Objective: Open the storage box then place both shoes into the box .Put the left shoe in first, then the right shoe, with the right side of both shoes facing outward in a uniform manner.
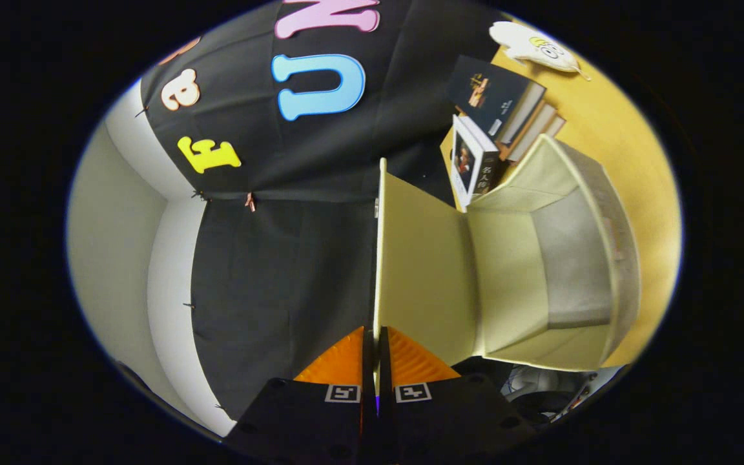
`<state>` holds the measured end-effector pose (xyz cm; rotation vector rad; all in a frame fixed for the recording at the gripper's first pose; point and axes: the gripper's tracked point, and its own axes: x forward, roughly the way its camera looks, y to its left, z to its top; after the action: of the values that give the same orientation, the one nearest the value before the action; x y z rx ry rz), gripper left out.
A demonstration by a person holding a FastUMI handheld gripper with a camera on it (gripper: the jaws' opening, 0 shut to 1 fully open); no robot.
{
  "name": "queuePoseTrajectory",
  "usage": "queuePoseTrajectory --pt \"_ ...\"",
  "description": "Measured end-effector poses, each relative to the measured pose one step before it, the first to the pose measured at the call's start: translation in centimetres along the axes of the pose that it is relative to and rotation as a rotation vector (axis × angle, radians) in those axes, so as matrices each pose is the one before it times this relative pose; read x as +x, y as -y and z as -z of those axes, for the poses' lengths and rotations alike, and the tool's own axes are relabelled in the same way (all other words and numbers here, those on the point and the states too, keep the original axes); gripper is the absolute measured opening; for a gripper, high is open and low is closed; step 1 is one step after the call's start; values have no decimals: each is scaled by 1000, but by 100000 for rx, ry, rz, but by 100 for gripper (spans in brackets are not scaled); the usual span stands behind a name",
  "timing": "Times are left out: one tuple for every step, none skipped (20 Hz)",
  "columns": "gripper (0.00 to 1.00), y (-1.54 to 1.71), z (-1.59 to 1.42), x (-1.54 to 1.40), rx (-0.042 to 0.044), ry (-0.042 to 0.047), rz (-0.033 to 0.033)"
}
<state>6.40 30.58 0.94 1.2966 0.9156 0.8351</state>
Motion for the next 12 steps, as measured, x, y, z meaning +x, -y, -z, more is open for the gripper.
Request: queuePoseTrajectory --pt "5 -456 605 1570 -2257 -1551 527" --pt "5 -624 746 1584 -2103 -2017 154" --pt "5 -281 511 1765 -1373 -1705 319" --pt "5 -288 754 1637 -357 -1609 276" --pt "5 -264 683 1780 149 -1594 95" --pt "5 20 649 1686 -73 -1802 659" --pt "5 275 611 1547 -398 -1603 961" --pt "5 431 699 1366 -1163 -1538 1168" --pt "5 590 566 1234 -1150 -1437 1727" --pt "5 685 620 1178 -888 -1720 1905" --pt "5 408 444 782 -94 -1432 1308" --pt "5 294 458 694 -167 -1142 890"
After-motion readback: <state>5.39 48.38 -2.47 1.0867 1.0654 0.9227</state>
